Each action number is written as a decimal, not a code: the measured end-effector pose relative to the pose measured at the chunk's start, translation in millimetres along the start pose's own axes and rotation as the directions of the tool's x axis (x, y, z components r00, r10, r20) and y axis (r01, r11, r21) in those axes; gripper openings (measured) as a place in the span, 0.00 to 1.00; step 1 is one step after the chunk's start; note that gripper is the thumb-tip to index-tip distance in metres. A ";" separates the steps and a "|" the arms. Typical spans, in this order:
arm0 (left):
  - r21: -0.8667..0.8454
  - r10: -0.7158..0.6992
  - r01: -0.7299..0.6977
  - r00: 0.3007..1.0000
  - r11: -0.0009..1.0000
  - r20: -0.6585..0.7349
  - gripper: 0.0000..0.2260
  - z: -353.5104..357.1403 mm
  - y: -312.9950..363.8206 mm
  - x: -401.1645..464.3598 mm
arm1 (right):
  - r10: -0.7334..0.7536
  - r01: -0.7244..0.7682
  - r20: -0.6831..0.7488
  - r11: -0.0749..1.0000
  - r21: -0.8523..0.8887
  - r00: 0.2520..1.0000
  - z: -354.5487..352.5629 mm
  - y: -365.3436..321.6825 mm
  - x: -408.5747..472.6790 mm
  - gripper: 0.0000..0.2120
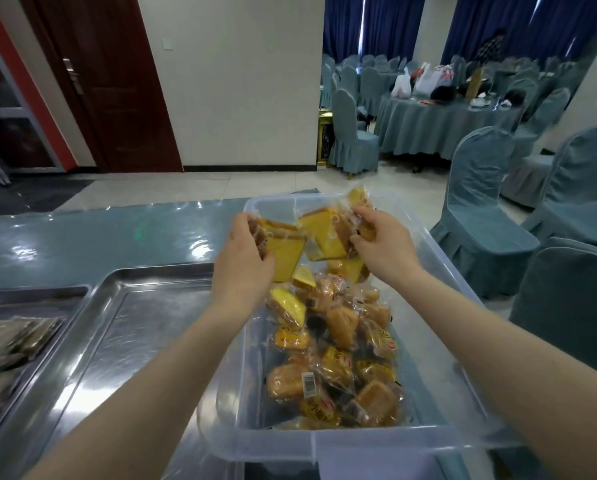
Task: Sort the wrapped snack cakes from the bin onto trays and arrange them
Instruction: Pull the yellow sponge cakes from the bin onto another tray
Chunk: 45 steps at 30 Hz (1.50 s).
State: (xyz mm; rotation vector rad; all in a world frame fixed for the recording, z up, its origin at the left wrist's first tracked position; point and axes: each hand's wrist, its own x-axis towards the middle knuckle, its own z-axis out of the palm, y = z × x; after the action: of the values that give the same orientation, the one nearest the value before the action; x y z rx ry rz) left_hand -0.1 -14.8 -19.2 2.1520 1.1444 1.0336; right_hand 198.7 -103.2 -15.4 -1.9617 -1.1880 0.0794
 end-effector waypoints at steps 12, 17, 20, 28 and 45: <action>-0.387 -0.163 0.047 0.949 0.921 -0.271 0.23 -124.3 -34.8 -19.9 | -0.113 0.121 -0.051 0.969 0.213 0.992 30.7 -134.3 -43.3 0.27; -0.453 -0.262 0.091 0.907 0.887 -0.331 0.23 -219.9 -99.9 -61.3 | -0.212 0.201 0.010 0.940 0.277 0.977 100.0 -222.9 -83.3 0.28; -0.492 -0.347 0.140 0.866 0.859 -0.360 0.23 -283.2 -148.9 -94.4 | -0.229 0.196 0.066 0.925 0.327 0.971 155.5 -273.6 -118.3 0.29; -0.448 -0.462 0.268 0.788 0.853 -0.408 0.22 -428.8 -264.9 -184.8 | -0.256 0.126 0.229 0.877 0.464 0.939 296.0 -384.4 -215.0 0.27; -0.529 -0.679 0.430 0.528 0.732 -0.510 0.19 -571.2 -456.7 -223.1 | -0.146 -0.204 0.527 0.811 0.549 0.837 515.0 -503.7 -264.8 0.29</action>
State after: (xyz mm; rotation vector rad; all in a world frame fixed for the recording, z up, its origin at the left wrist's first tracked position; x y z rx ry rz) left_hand -756.0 77.1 -88.4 0.9502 1.6807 1.5883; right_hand -530.1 118.8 -107.6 -1.4162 -1.2786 0.9826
